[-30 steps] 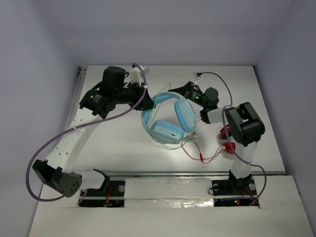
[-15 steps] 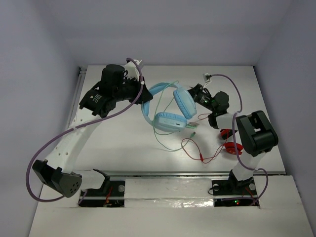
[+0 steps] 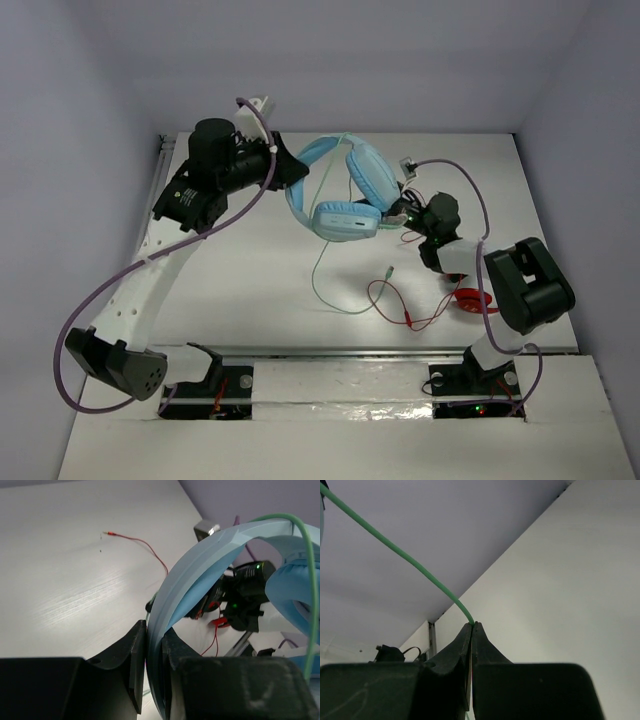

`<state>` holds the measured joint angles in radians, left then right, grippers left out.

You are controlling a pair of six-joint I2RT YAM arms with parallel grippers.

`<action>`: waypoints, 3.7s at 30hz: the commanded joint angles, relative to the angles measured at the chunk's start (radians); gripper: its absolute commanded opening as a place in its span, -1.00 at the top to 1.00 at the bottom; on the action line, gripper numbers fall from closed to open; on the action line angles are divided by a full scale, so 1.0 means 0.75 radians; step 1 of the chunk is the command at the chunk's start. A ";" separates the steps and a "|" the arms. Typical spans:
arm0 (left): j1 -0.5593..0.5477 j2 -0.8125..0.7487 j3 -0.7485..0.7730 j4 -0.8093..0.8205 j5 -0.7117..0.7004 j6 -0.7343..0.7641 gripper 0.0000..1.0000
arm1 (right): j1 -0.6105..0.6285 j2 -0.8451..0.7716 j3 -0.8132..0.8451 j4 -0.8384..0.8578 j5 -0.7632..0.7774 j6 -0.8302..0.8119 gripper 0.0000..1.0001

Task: Wrap the headphones

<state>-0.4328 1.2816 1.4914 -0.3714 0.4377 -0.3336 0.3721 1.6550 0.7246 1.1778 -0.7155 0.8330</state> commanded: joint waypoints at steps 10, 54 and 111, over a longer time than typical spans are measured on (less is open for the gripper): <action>0.094 -0.040 -0.068 0.464 -0.058 -0.292 1.00 | 0.136 -0.004 0.018 0.078 -0.128 0.016 0.97; -0.084 -0.021 0.179 0.223 -0.326 -0.105 1.00 | 0.116 0.135 0.304 -0.480 0.340 -0.374 -0.39; -0.125 0.134 0.398 0.205 -0.667 0.032 1.00 | 0.230 0.655 0.511 -0.038 -0.016 0.035 0.90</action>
<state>-0.5301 1.3773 1.7126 -0.3611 0.0475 -0.3050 0.5079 2.2456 1.1534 1.1889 -0.7784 0.9501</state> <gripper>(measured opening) 0.109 0.063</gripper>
